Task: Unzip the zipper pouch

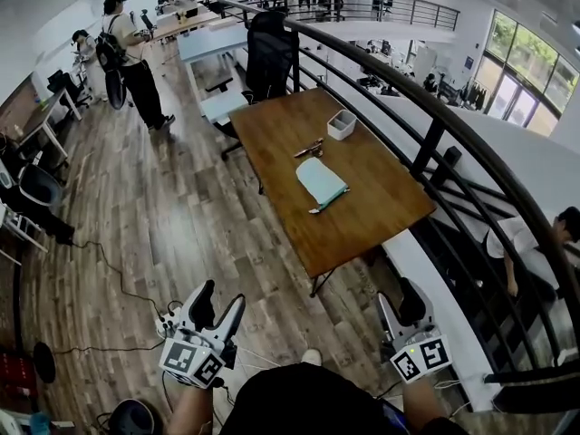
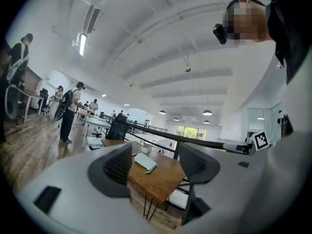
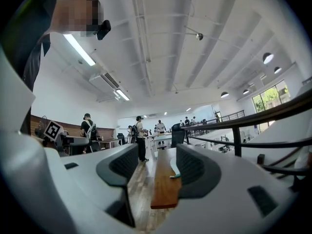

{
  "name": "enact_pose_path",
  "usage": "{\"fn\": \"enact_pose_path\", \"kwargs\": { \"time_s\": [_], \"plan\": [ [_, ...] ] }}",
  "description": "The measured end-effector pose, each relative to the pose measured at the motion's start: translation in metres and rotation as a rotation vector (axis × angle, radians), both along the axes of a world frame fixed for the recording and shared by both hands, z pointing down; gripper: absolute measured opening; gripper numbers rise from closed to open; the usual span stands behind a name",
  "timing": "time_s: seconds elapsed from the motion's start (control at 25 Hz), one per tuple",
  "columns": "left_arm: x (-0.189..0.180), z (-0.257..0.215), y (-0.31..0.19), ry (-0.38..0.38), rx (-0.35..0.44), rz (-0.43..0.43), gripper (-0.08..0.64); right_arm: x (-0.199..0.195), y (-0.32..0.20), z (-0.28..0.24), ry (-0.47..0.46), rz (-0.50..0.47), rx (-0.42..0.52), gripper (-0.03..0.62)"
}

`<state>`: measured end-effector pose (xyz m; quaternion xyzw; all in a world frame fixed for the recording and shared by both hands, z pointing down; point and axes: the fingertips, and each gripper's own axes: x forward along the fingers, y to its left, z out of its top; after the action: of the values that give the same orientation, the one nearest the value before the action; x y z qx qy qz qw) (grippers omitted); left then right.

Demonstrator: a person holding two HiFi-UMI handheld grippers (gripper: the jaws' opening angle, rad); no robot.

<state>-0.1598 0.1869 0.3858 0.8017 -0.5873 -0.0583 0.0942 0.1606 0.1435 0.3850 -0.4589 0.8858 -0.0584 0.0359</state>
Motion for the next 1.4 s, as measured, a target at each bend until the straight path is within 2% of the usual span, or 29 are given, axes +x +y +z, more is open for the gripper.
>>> {"fn": "enact_pose_path", "kwargs": {
  "time_s": [0.24, 0.44, 0.72, 1.08, 1.4],
  "plan": [
    [0.029, 0.011, -0.029, 0.013, -0.023, -0.011, 0.293, 0.030, -0.025, 0.011, 0.015, -0.013, -0.038, 0.224],
    [0.039, 0.013, -0.051, -0.020, -0.028, 0.012, 0.293, 0.041, -0.045, 0.015, 0.009, 0.007, -0.042, 0.221],
    [0.033, 0.038, -0.101, -0.007, -0.042, 0.057, 0.293, 0.030, -0.085, 0.028, 0.019, 0.028, -0.026, 0.221],
    [0.024, 0.021, -0.203, 0.011, -0.004, 0.133, 0.293, 0.017, -0.159, -0.001, 0.053, 0.091, 0.012, 0.219],
    [0.015, 0.028, -0.274, -0.001, -0.025, 0.208, 0.293, -0.011, -0.223, -0.005, 0.050, 0.099, 0.001, 0.210]
  ]
}}
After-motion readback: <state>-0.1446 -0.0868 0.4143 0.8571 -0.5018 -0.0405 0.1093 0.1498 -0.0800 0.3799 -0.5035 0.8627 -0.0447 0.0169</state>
